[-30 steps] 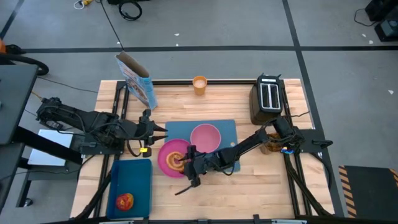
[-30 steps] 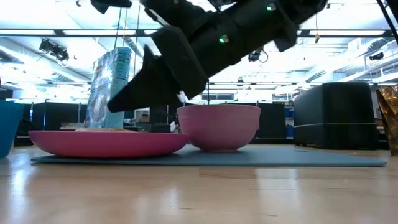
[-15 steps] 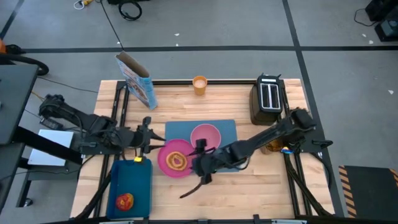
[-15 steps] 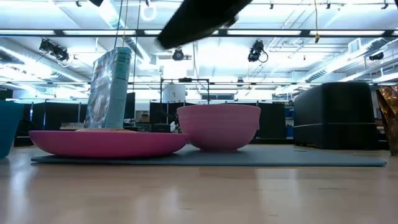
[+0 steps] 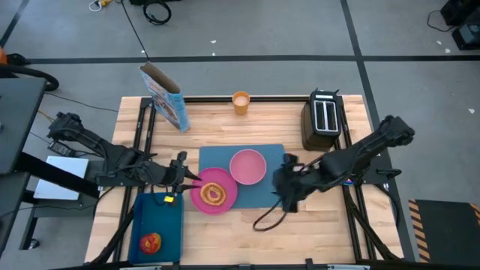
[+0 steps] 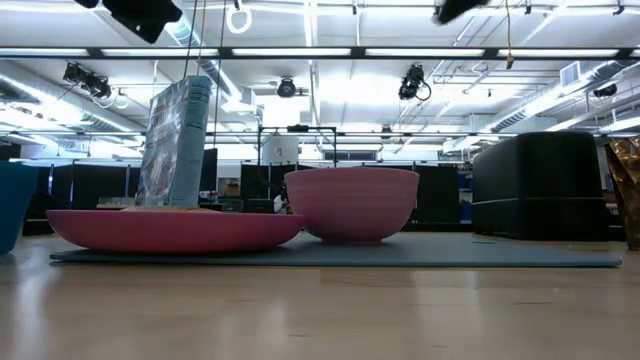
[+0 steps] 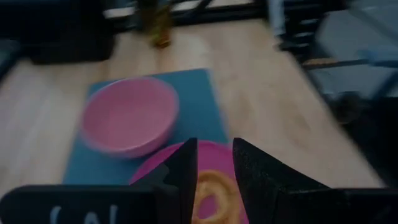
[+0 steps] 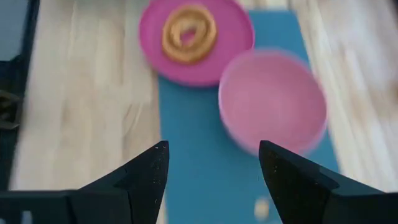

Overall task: Arrange a breakfast setting
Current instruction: Put the blue spoon on the blue tablemat to the right of the pink bowl

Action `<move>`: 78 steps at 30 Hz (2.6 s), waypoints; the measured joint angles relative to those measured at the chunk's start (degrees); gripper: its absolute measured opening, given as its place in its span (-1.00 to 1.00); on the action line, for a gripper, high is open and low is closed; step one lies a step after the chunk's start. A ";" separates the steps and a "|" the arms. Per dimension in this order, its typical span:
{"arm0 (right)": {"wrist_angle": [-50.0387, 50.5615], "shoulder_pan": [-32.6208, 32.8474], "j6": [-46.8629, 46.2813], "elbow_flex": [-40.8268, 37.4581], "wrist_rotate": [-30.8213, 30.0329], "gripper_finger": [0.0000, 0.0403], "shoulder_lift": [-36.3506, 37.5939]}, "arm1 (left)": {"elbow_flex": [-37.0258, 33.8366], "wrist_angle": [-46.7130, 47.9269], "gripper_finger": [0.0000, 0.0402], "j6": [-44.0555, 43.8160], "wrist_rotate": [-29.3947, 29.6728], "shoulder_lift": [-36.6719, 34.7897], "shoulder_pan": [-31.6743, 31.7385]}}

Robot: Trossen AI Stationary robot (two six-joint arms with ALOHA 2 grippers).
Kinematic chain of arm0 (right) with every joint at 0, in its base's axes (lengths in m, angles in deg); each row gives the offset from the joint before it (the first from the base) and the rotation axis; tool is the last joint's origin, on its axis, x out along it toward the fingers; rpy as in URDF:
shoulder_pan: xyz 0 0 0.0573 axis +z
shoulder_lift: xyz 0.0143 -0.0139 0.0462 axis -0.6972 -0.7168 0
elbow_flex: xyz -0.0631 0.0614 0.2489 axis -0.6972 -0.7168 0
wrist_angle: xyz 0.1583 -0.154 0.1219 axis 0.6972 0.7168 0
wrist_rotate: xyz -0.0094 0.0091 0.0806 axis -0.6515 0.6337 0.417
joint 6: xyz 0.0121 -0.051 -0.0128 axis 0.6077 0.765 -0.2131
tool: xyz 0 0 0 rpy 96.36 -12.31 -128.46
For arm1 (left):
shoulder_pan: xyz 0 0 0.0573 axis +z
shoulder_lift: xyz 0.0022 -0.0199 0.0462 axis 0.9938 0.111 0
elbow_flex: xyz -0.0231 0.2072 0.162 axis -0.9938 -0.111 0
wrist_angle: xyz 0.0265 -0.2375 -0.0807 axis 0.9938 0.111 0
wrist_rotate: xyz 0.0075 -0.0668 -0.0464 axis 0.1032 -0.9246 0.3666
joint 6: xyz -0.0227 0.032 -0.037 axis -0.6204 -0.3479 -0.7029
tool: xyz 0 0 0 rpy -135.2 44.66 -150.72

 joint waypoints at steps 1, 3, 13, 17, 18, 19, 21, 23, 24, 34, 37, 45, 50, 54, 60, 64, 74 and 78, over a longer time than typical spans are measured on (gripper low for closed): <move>2.99 0.06 -2.45 0.00 0.97 0.28 1.28 | -0.57 -2.09 -0.45 0.90 -2.15 0.00 -0.02; 9.03 0.15 -7.22 0.00 3.05 0.28 3.18 | -1.52 -5.47 -0.45 2.37 -5.70 0.00 -0.06; 29.97 4.98 -16.89 -0.40 5.44 0.27 5.68 | -2.44 -9.09 -0.45 3.55 -6.86 -0.02 0.10; 30.41 7.48 -17.39 -4.29 8.52 0.22 5.36 | -2.44 -9.10 -0.45 2.71 -6.86 -0.02 0.08; 30.50 8.03 -18.48 -5.18 9.82 0.21 5.35 | -2.44 -9.10 -0.45 2.72 -6.87 -0.02 0.08; 30.97 8.51 -20.03 -5.96 11.16 0.20 5.35 | -2.44 -9.10 -0.45 2.72 -6.87 -0.02 0.08; 33.92 9.56 -24.31 -7.08 13.01 0.19 5.35 | -2.44 -9.12 -0.45 2.74 -6.87 -0.02 0.10; 35.68 10.86 -29.62 -8.12 14.73 0.18 5.61 | -2.44 -9.11 -0.45 3.09 -6.87 -0.02 0.10; 34.82 11.53 -31.29 -9.09 15.43 0.19 6.35 | -2.44 -9.15 -0.45 3.16 -6.87 -0.02 0.10; 35.05 11.50 -39.74 -20.06 20.83 0.46 16.35 | -2.44 -10.09 -0.45 3.33 -6.87 -0.02 0.10; 35.28 9.91 -38.84 -22.10 21.13 0.57 20.14 | -2.44 -10.06 -0.45 3.33 -6.87 0.00 0.10; 35.27 6.17 -32.26 -28.93 24.39 0.69 24.41 | -2.44 -10.06 -0.45 3.40 -6.87 -0.02 0.16; 33.97 5.75 -31.97 -30.57 26.25 0.68 24.49 | -2.44 -10.06 -0.45 4.88 -6.86 -0.01 0.16; 33.21 5.75 -30.45 -32.28 26.81 0.67 24.18 | -2.44 -10.06 -0.45 5.69 -6.87 0.00 0.16; 32.59 5.24 -30.31 -32.17 28.08 0.60 22.45 | -2.44 -10.05 -0.45 5.72 -6.87 -0.02 0.16; 32.49 4.80 -30.42 -32.17 30.14 0.49 21.47 | -2.44 -10.04 -0.45 5.69 -6.87 -0.02 0.16; 33.15 4.66 -30.76 -32.12 31.67 0.20 21.09 | -2.41 -10.03 -0.45 5.67 -6.87 -0.01 0.16; 34.45 4.68 -31.88 -30.85 32.49 0.11 21.09 | -2.44 -10.04 -0.45 5.69 -6.87 -0.02 0.16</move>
